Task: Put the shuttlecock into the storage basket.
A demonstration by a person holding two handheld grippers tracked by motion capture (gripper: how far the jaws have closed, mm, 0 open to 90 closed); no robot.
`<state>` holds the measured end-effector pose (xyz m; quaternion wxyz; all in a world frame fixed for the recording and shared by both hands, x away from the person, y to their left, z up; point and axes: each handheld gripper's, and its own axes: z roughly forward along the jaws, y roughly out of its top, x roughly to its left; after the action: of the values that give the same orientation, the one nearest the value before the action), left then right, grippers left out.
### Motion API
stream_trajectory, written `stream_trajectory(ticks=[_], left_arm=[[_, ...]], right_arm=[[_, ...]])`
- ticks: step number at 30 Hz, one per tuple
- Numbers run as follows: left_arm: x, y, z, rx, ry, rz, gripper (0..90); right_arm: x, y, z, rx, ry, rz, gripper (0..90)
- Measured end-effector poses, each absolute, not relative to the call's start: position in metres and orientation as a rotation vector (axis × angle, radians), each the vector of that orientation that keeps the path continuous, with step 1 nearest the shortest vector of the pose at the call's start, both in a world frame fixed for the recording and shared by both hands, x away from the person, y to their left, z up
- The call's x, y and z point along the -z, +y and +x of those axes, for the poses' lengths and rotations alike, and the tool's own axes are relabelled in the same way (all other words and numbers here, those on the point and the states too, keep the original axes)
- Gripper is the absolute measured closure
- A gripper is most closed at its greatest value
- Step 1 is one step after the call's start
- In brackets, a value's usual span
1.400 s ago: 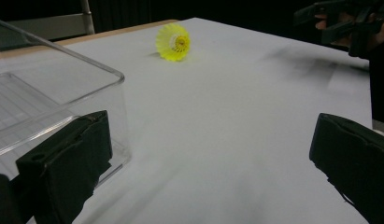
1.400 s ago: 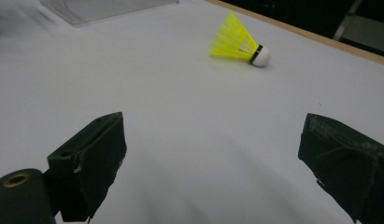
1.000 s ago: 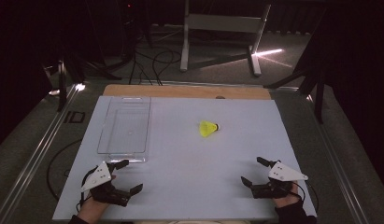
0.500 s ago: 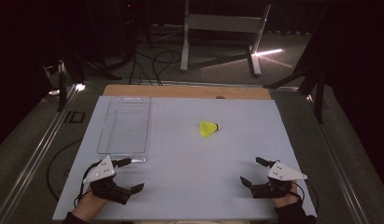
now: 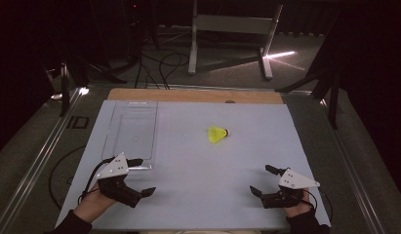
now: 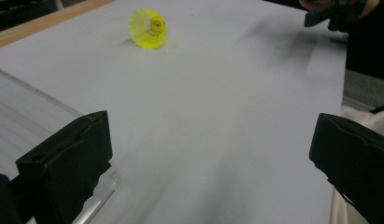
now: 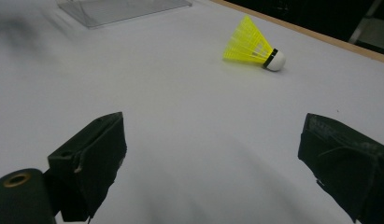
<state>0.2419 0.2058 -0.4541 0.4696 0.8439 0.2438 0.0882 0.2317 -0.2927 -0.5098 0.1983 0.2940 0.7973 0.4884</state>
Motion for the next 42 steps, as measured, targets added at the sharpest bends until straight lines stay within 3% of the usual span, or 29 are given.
stream_trajectory(ticks=[28, 42], left_arm=[[0.420, 0.140, 0.270, -0.119, 0.466, 2.375, 1.2], [0.425, 0.106, 0.289, 0.050, 0.537, 2.516, 0.3]], right_arm=[[0.510, -0.291, 0.232, -1.381, 2.245, 0.823, 7.9], [0.510, -0.292, 0.232, -1.385, 2.245, 0.840, 7.9]])
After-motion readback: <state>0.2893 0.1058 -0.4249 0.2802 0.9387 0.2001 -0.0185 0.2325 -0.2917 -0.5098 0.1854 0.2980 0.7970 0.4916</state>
